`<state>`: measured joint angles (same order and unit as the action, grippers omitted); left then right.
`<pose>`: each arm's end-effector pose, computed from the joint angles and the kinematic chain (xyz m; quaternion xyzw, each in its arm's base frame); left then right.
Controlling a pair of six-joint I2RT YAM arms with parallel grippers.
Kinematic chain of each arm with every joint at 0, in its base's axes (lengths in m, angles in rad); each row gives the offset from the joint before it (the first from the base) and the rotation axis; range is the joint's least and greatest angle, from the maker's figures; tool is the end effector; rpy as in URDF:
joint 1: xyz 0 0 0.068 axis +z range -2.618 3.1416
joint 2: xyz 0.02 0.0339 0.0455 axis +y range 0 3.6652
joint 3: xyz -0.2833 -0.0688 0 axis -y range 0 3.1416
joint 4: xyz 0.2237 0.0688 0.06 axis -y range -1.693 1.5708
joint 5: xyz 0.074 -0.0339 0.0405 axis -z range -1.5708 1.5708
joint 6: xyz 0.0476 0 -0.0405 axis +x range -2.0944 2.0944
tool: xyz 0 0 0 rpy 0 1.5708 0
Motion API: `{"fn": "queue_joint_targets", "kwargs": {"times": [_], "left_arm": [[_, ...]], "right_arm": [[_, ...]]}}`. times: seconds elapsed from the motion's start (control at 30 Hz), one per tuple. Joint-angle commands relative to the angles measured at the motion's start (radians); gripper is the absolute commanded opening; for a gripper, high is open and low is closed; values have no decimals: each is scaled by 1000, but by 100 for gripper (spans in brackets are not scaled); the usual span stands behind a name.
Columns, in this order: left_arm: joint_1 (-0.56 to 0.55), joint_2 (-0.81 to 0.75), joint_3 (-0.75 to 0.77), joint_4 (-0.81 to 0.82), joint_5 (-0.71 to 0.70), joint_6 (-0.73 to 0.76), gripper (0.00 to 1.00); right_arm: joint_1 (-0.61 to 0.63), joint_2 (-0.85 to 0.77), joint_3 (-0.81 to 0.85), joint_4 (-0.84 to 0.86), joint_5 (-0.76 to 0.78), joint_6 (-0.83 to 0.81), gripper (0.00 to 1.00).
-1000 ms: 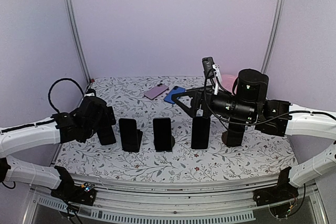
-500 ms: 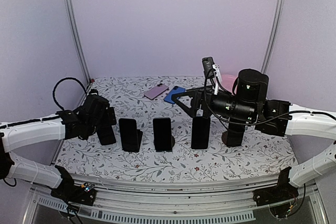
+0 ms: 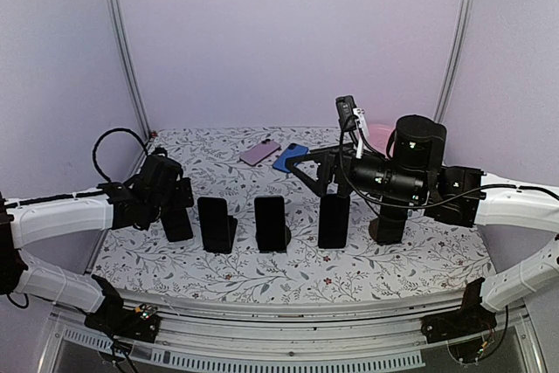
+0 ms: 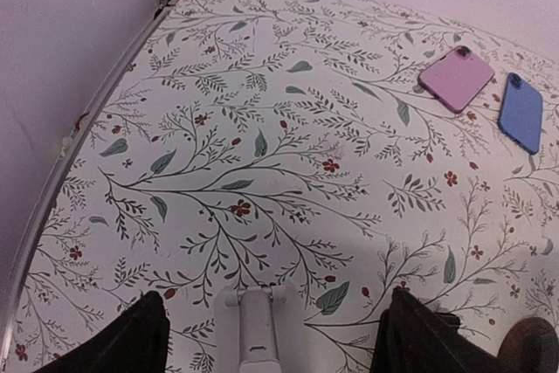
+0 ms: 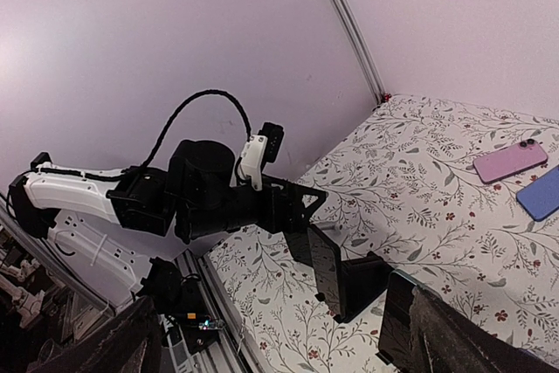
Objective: Place the phone on the phone stand
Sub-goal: Adjust the phone with the phone stand.
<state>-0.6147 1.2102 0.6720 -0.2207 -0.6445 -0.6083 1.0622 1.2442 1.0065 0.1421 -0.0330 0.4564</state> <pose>0.1996 -0.1059 0.2383 -0.1223 0.8718 0.0232 0.4737 0.1358 0.2468 0.3759 -0.2313 0.7030 0.4718 0.4793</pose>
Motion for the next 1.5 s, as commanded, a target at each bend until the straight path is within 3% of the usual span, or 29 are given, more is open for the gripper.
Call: {"fn": "queue_joint_targets", "kwargs": {"times": [0.0,0.7,1.03,1.17,1.47], "left_arm": [[15,9,-15,40,13,25,85],[54,-39,-106,99,82,79,66],[63,-72,-133,107,106,101,65],[64,-80,-138,110,113,105,69],[63,-110,-113,102,140,123,92]], "right_arm": [[6,-26,20,3,10,0,99],[7,-23,13,4,10,5,99],[7,-19,14,7,8,5,99],[7,-16,15,7,7,5,99],[8,-14,17,5,10,5,99]]}}
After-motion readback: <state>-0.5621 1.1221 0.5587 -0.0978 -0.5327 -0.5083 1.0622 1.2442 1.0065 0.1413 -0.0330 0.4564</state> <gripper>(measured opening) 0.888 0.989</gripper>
